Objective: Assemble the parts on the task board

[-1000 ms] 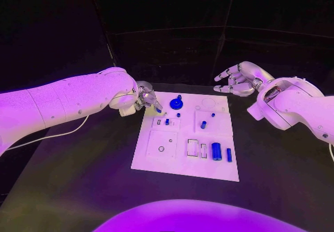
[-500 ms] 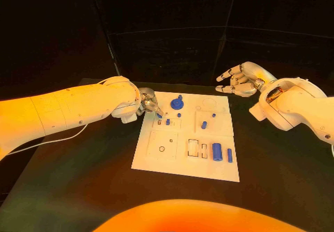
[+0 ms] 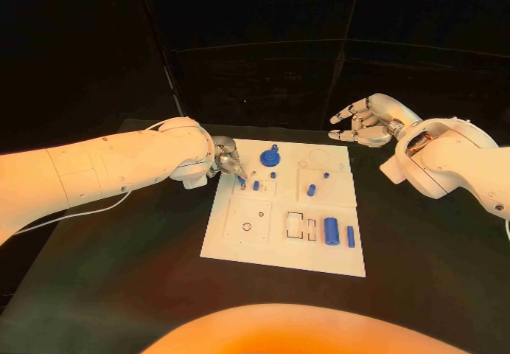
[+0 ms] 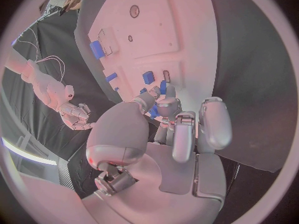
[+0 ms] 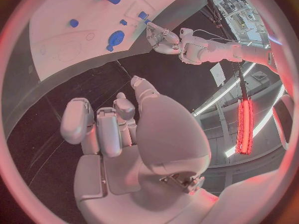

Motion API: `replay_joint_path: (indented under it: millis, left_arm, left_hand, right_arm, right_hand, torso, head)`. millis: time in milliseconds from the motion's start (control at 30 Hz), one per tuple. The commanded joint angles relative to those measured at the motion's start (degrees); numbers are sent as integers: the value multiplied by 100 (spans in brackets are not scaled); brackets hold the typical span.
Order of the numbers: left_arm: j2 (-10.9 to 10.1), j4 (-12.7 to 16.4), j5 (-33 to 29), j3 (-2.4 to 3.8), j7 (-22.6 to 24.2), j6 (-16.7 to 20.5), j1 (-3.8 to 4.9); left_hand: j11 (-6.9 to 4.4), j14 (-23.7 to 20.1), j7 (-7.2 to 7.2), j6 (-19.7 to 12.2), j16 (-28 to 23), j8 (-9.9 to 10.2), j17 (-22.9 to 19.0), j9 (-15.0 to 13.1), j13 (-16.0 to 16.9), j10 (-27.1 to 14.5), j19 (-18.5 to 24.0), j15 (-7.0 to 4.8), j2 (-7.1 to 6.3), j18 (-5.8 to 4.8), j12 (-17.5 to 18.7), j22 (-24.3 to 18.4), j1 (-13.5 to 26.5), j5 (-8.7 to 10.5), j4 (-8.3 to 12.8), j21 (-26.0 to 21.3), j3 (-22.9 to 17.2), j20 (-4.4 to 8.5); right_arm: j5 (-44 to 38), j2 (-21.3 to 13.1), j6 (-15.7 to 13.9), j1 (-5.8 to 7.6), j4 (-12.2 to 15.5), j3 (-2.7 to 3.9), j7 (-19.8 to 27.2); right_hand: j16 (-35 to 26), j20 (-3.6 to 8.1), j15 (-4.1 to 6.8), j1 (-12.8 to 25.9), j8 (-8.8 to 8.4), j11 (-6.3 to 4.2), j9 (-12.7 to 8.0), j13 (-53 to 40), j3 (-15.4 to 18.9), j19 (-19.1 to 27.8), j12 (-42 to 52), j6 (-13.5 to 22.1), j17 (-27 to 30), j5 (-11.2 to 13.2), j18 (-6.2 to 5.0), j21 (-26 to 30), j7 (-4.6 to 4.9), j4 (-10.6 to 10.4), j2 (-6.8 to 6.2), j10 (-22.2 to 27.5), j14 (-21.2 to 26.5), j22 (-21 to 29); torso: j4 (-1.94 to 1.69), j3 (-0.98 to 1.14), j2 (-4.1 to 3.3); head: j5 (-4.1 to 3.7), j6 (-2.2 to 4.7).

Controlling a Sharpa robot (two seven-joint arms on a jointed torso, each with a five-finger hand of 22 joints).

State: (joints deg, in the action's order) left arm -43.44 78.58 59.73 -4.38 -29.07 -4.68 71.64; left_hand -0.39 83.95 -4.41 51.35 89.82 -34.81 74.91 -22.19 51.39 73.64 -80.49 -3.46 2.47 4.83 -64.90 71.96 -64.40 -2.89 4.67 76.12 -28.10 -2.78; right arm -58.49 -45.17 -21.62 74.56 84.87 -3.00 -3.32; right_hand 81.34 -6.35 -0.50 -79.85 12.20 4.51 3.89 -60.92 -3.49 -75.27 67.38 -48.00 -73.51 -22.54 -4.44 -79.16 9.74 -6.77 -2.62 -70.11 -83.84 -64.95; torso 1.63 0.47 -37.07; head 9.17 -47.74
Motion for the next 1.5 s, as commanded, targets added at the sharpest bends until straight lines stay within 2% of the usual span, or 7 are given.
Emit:
replay_joint_path:
  millis: [33, 400, 800, 933, 1500]
  left_arm:
    - [10, -6, 84, -1, -40, -203, 5]
    - [49, -28, 85, -45, -47, -270, 3]
    - [75, -61, 85, -53, -48, -277, -5]
    - [76, -63, 85, -54, -51, -315, -7]
    - [89, -76, 85, -61, -63, -475, -12]
  left_hand:
    - [2, 605, 37, 7, 18, -15, 1509, 7, -5, 25, -45, -25, 33, -31, 18, -5, -48, -8, 526, -14, -547, 12]
    - [1, 605, 37, 1, 18, -30, 1509, 0, -13, 25, -46, -26, 24, -32, 25, -3, -41, -9, 524, -14, -578, 14]
    - [0, 605, 37, -2, 18, -41, 1509, -5, -11, 29, -43, -27, 18, -30, 24, -9, -35, -9, 521, -20, -600, 15]
    - [0, 605, 37, -2, 18, -41, 1509, -5, -11, 29, -43, -27, 18, -30, 24, -9, -35, -9, 521, -20, -600, 15]
    - [-1, 605, 37, -7, 18, -52, 1509, -10, -12, 32, -46, -28, 11, -32, 26, -4, -27, -8, 517, -17, -624, 16]
  right_arm:
    - [7, 5, 16, 10, 5, 3, 28]
    - [7, 11, 17, 9, 2, 3, 31]
    - [7, 9, 16, 9, 8, 3, 32]
    - [7, 5, 16, 9, 9, 3, 31]
    - [7, 2, 30, 9, 9, 3, 34]
  right_hand:
    - [-15, 1, 42, -7, 32, 4, -2, 3, 0, 31, -1, 35, 1, -21, -80, 39, -1, -18, 7, 34, -267, 4]
    - [-15, 1, 42, -7, 32, 4, -2, 3, 0, 31, -1, 35, 1, -21, -80, 39, -1, -18, 7, 34, -267, 4]
    - [-15, 1, 42, -7, 32, 4, -2, 3, 0, 31, -1, 35, 1, -21, -80, 39, -1, -18, 7, 34, -267, 4]
    - [-15, 1, 42, -7, 32, 4, -2, 3, 0, 31, -1, 35, 1, -21, -80, 39, -1, -18, 7, 34, -267, 4]
    - [-13, 2, 42, -3, 38, 4, -2, 5, -2, 29, 2, 35, -5, -37, -79, 40, 0, -29, 7, 34, -269, 4]
  torso:
    - [2, -1, -1]
    - [-5, 1, 2]
    - [4, 2, 3]
    - [-5, 3, 2]
    - [-3, 4, -1]
  head:
    - [13, -6]
    - [20, -18]
    - [19, -21]
    - [8, -25]
    - [7, -45]
